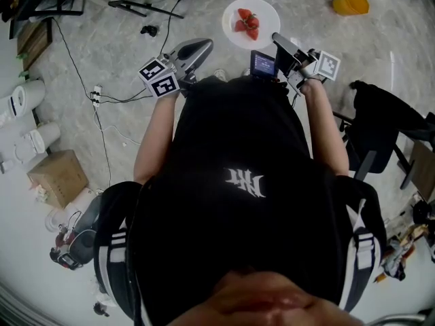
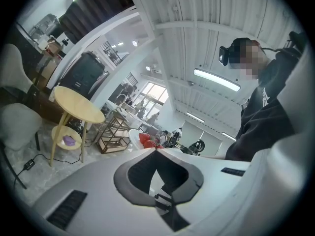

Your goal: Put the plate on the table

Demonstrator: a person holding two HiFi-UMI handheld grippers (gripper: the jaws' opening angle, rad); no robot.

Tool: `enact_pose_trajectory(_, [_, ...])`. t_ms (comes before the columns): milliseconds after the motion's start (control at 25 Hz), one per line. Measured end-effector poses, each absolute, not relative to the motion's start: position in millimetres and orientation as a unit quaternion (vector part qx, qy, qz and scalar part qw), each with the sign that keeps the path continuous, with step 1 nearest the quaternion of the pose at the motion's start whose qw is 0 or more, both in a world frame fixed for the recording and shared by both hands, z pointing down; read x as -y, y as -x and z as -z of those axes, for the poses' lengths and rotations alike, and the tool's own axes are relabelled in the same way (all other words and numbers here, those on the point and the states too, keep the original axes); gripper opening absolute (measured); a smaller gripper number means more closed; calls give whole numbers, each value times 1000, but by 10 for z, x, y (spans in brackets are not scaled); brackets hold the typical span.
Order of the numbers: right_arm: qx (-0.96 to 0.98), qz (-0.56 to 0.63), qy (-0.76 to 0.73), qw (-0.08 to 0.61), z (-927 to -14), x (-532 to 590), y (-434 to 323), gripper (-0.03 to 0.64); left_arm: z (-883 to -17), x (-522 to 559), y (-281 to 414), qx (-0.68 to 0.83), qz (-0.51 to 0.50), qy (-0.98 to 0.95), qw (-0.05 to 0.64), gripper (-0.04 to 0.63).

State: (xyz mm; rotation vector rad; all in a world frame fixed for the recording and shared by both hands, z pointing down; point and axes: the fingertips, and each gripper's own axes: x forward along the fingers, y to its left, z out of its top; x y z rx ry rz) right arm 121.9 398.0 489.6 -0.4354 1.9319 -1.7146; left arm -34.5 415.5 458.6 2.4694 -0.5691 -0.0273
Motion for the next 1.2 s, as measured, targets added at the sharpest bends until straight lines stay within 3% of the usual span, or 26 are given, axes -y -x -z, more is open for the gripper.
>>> enact_pose_trajectory(560, [-703,643,167,255,-4986,-3628,-1242,9,-4731,-3794,462,231,20,-918,320,2])
enact_pose_trajectory(840, [-698,643,183,256,-5000,-3041,-1196,9,-4862,-3103,540,218,34,-920,324,2])
enact_pose_trajectory(1200, [-715,623,195,250,-4758,-1845,-618,9,-4685,-1852,1269,214,57,-927,304,2])
